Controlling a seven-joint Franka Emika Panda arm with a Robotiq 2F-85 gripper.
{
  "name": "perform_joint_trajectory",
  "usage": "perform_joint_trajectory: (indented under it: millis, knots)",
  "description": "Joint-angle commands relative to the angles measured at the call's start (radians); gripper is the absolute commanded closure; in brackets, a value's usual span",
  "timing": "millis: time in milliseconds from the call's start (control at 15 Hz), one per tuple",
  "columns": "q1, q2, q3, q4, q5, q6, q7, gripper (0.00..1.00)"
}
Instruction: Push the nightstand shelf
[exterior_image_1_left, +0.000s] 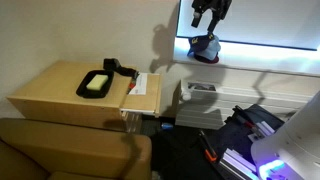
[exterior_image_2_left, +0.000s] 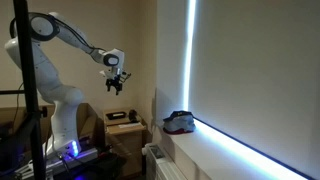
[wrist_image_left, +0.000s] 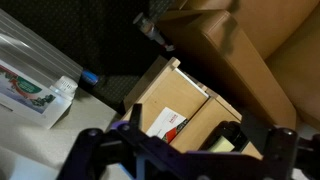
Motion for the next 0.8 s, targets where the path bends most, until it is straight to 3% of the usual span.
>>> perform_joint_trajectory:
  millis: [0,133,200,533,733]
  knots:
    - [-0.019,0.002,0.017,0.002,0.010,-0.004,-0.009,0.00]
    - [-0.019,0.002,0.017,0.002,0.010,-0.005,-0.009,0.00]
    - [-0.042,0.082,0.032,0.011,-0.011,0.045,0.047,0.00]
    - [-0.041,0.373,0.013,-0.005,0.068,0.086,0.087,0.00]
    - [-0.042,0.574,0.036,-0.012,0.163,0.263,0.103,0.00]
